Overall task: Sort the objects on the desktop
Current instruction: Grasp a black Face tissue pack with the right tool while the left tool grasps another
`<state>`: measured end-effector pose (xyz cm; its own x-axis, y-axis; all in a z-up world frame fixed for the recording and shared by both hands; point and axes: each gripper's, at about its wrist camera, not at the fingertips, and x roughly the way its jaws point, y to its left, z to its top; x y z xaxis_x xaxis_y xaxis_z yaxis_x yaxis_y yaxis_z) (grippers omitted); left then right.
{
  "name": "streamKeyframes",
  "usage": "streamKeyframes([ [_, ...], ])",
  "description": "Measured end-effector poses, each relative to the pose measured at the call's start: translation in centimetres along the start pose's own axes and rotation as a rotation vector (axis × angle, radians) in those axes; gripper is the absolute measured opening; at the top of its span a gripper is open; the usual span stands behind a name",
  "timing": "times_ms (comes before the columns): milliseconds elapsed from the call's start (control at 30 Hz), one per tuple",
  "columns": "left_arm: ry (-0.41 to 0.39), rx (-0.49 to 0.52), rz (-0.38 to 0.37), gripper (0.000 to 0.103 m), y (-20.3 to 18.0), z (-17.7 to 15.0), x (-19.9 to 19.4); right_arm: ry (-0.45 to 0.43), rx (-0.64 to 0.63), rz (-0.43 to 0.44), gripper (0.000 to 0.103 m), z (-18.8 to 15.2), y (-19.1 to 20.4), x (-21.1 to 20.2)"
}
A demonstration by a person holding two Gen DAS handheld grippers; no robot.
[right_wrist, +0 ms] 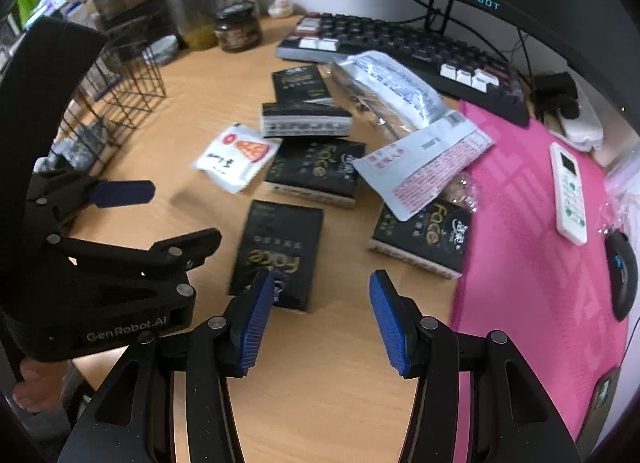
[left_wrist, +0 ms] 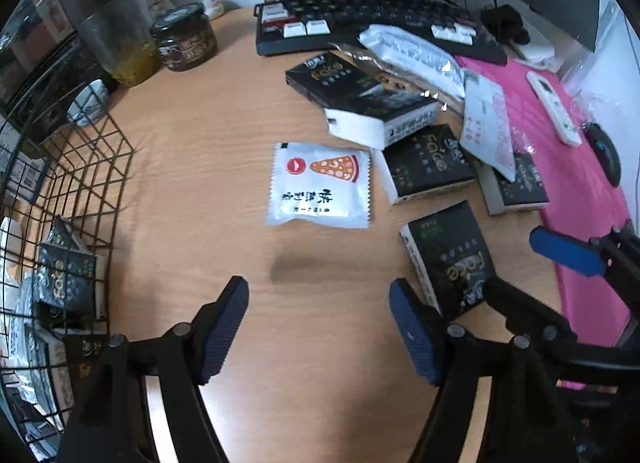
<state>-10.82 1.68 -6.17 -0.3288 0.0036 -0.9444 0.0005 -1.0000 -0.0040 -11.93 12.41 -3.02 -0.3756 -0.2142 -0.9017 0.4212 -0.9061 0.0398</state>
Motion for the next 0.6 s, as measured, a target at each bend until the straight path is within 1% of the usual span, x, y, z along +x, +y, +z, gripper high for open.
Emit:
streamKeyframes([
  [100, -0.019, 0.003, -0.007, 0.077, -0.2, -0.4, -1.2, -0.017, 0.026, -0.013, 0.051, 0.2, -1.1, -1.0],
  [200, -0.014, 0.008, -0.045, 0.077, -1.0, -0.3, -1.9, -0.021, 0.069, -0.031, 0.051, 0.5, -3.1, -1.6],
  [333, 0.005, 0.022, -0.071, 0.077, -2.8, 1.5, -0.9, -0.032, 0.109, -0.065, 0.051, 0.7, -6.3, -2.1],
  [433, 0.027, 0.023, -0.087, 0.077, -4.2, 1.9, 0.3, -0.03, 0.098, -0.064, 0.051, 1.1, -8.5, -1.7],
  [467, 0.031, 0.022, -0.091, 0.077, -4.5, 2.1, 0.5, -0.032, 0.113, -0.066, 0.051, 1.4, -9.7, -1.5],
  [533, 0.032, 0.018, -0.095, 0.077, -5.0, 2.5, 0.8, -0.042, 0.15, -0.099, 0.051, 1.9, -11.6, -1.1],
  [600, 0.021, 0.001, -0.082, 0.077, -5.3, 2.8, 0.7, -0.042, 0.19, -0.145, 0.051, 2.8, -13.7, -0.1],
])
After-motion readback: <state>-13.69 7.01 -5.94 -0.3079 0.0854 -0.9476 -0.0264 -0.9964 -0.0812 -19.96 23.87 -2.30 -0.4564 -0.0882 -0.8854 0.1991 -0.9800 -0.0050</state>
